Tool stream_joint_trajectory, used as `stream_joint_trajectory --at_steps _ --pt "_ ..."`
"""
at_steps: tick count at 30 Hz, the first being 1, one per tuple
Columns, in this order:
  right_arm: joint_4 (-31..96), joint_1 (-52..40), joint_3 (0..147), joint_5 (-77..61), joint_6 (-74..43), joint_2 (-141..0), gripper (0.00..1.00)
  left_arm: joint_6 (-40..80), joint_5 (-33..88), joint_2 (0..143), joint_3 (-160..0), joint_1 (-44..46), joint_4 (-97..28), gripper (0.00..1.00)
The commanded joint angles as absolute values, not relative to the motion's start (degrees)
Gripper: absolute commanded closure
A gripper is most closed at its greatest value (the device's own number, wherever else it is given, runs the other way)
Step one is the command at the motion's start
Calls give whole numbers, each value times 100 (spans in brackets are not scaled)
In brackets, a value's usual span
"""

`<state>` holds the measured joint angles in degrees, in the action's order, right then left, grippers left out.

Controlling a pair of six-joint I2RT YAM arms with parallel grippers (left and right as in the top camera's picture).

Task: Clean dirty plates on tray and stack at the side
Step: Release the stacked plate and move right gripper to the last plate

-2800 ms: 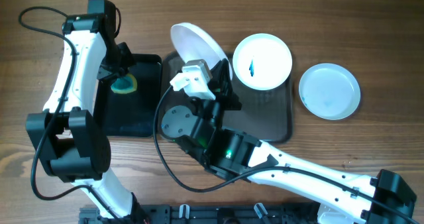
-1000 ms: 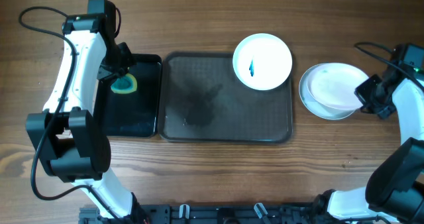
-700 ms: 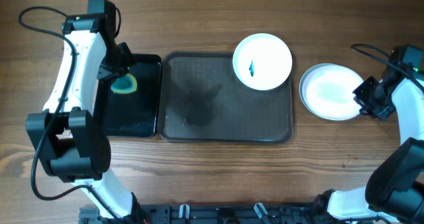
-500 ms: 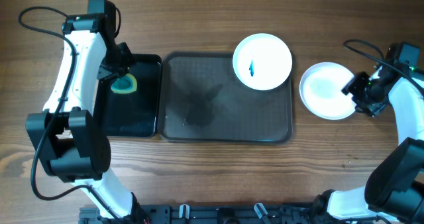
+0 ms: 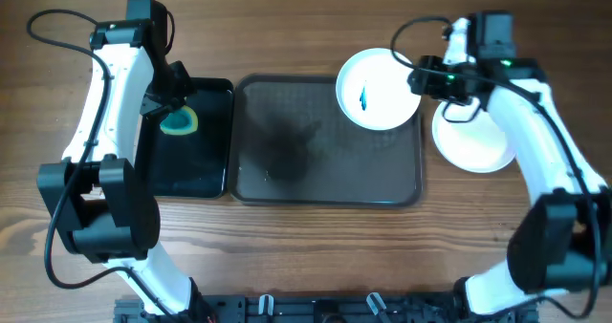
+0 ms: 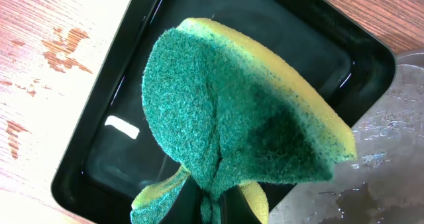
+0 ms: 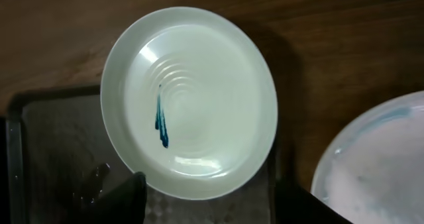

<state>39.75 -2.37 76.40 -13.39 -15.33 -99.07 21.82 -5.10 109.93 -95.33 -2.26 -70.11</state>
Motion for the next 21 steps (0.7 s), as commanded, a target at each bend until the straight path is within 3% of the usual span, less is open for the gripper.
stream_joint_trajectory --at_steps 1,10,21 --pt "4038 -268 7736 -1007 -1894 -10543 48 2274 -587 10860 -9633 -237 -7024 96" --pt "4176 -294 7690 -829 -2362 -10993 72 2276 -587 10860 -9633 -237 -7032 96" --pt "4143 -545 7612 -526 -2611 -11124 78 2274 -589 10860 -9633 -237 -7032 96"
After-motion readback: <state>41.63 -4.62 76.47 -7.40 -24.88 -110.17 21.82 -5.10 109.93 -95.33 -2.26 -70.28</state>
